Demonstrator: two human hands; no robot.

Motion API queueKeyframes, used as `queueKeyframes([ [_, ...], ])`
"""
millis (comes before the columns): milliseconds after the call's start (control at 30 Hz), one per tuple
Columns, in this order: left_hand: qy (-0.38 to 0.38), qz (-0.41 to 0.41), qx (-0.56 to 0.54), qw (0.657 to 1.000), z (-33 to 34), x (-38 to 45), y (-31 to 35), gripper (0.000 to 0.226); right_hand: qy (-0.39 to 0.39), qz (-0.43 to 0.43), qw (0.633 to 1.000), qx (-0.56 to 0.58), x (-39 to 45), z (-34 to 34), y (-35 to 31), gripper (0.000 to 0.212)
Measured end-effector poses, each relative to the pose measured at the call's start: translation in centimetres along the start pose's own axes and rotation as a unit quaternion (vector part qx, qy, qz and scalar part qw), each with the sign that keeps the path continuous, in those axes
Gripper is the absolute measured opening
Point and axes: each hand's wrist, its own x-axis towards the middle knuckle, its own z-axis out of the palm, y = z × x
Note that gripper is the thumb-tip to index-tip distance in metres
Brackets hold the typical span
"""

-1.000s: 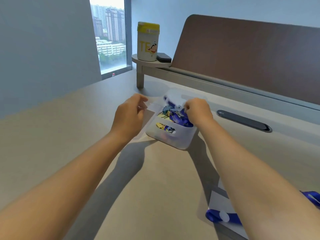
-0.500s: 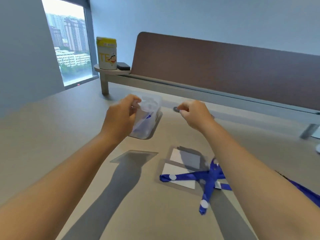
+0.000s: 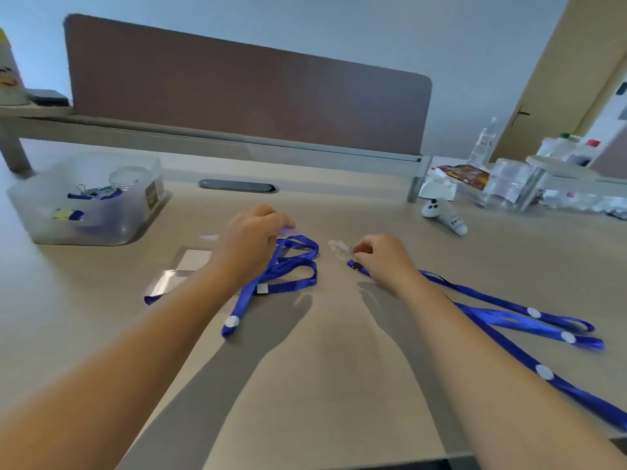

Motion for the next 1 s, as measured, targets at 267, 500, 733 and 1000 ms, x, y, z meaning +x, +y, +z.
queueKeyframes([
  [267, -0.033, -0.009, 0.018, 0.999, 4.9, 3.6, -0.2, 0.032, 0.000, 0.011, 0.998, -0.066, 5.6, 2.4, 4.2, 0.024],
  [500, -0.055, -0.003, 0.024, 0.998, 7.1, 5.5, -1.0, 0.032, 0.019, -0.005, 0.980, -0.199, 9.3, 4.4, 5.6, 0.029],
  [733, -0.042, -0.019, 0.007, 0.999, 8.0, 5.8, -0.8, 0.032, 0.046, -0.026, 0.993, -0.104, 9.3, 3.9, 5.4, 0.024],
  [1000, 0.056, -0.185, -0.206, 0.959, 7.3, 7.1, 1.3, 0.031, 0.094, -0.066, 0.974, 0.194, 7.7, 1.1, 2.3, 0.024],
])
